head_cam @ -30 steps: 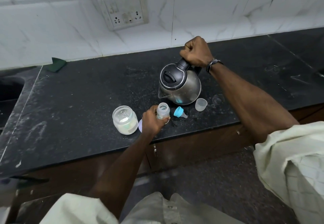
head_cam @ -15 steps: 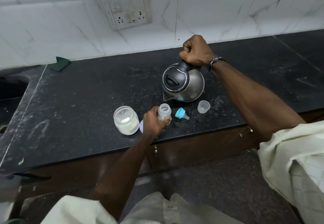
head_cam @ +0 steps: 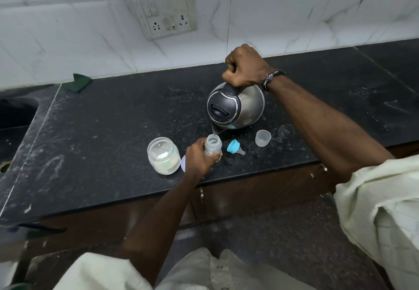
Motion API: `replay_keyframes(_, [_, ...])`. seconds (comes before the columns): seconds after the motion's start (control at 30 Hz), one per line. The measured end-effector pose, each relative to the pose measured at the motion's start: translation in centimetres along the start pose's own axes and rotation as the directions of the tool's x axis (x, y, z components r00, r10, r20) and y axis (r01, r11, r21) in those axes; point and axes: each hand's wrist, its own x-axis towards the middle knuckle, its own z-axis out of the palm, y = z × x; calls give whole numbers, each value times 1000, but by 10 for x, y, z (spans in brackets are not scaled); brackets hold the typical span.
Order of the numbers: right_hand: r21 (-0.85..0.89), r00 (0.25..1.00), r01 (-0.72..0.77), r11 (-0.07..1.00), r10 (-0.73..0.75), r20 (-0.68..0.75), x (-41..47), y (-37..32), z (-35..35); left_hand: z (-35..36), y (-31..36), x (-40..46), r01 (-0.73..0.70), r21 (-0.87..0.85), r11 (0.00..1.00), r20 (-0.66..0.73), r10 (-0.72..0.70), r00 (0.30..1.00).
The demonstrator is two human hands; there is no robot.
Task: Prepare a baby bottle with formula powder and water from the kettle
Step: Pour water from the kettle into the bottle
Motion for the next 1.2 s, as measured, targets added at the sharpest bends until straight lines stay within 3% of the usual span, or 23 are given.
replay_keyframes(1.2, [-148, 998, 54, 987, -51, 20, -11, -18, 1, -1, 3, -2, -4, 10, 1000, 14, 3, 1000])
